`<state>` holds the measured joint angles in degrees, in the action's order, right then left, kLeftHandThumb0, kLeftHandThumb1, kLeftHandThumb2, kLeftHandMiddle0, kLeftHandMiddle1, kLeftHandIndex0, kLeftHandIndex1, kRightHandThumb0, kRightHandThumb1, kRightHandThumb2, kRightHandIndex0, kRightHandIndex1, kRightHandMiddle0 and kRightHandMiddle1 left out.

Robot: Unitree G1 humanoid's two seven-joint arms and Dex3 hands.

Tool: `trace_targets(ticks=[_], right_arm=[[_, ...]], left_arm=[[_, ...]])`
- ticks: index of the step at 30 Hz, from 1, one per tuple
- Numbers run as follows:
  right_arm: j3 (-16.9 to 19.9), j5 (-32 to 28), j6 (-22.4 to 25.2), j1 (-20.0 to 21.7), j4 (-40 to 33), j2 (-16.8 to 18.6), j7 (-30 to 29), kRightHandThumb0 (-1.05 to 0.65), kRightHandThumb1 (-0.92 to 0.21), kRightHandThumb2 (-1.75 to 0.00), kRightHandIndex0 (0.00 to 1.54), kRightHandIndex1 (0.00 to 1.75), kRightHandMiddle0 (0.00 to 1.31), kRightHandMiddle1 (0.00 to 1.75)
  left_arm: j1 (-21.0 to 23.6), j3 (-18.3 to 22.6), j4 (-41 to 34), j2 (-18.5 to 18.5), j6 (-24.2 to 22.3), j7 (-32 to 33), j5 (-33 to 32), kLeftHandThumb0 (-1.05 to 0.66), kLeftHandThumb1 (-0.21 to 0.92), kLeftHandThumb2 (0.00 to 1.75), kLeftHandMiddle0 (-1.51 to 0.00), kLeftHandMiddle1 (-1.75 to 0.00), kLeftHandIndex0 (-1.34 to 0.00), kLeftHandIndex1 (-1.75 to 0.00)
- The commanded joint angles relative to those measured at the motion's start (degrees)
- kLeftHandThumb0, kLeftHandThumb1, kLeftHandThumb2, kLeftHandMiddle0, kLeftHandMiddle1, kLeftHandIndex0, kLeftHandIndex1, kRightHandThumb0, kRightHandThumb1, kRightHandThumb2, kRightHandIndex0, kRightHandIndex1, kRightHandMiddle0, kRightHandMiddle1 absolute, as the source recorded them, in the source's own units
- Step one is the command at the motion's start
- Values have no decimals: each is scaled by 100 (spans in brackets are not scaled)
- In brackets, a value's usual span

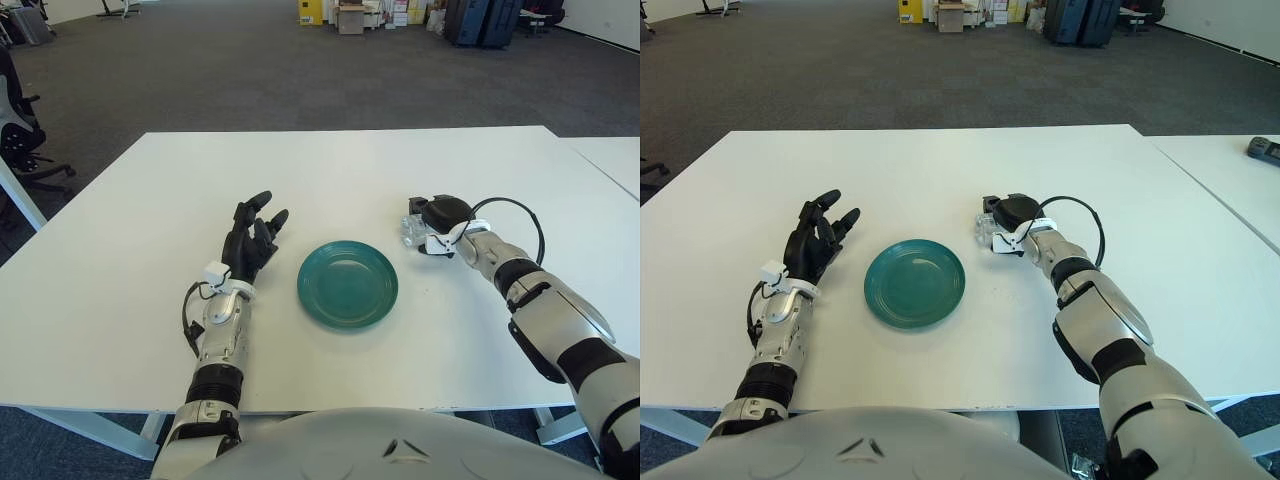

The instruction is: Put the bottle into the plate.

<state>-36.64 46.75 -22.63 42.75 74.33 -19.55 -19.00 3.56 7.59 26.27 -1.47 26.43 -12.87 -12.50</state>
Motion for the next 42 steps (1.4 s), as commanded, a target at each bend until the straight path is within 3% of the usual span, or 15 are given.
trace_targets(ticks=[1,6,9,12,17,23,34,42], right_arm=[[-74,2,-169,-196,22,18,159,0,-17,-146,77,163,49,175],[-36,-39,-436,-148,-142,-86,73,0,-17,-146,76,165,49,175],[-15,-49,-570,-145,-228,-133,-24,0,-17,-147,75,167,49,175],[48,-89,-811,-162,-549,-233,-171,0,-18,-147,74,168,49,175],[257,-149,-1029,-356,-1882,-493,-234,0,-16,-149,74,171,50,175],[650,-359,-1098,-836,-3717,-715,84,0,-12,-153,77,171,53,175],[1013,-496,-897,-1625,-6169,-579,785,0,-5,-161,82,170,58,175],[951,-42,-808,-1876,-7072,-467,820,0,-3,-164,83,170,61,175]], left_arm=[[-18,21,-104,4,-75,-32,-62,-78,92,93,-79,-14,-19,-99],[-33,8,-130,4,-92,18,-25,-77,92,94,-77,-22,-21,-99],[-36,6,-127,2,-103,36,-6,-78,92,96,-66,-44,-21,-100],[-30,10,-96,-3,-107,44,2,-78,92,97,-63,-51,-21,-101],[-8,12,-6,-11,-120,54,24,-79,92,97,-61,-59,-22,-101],[86,25,273,17,-61,88,100,-80,92,97,-61,-62,-22,-101],[229,44,704,65,-132,116,190,-81,92,98,-59,-64,-19,-101],[298,94,984,35,-91,136,200,-80,92,96,-53,-62,-16,-99]])
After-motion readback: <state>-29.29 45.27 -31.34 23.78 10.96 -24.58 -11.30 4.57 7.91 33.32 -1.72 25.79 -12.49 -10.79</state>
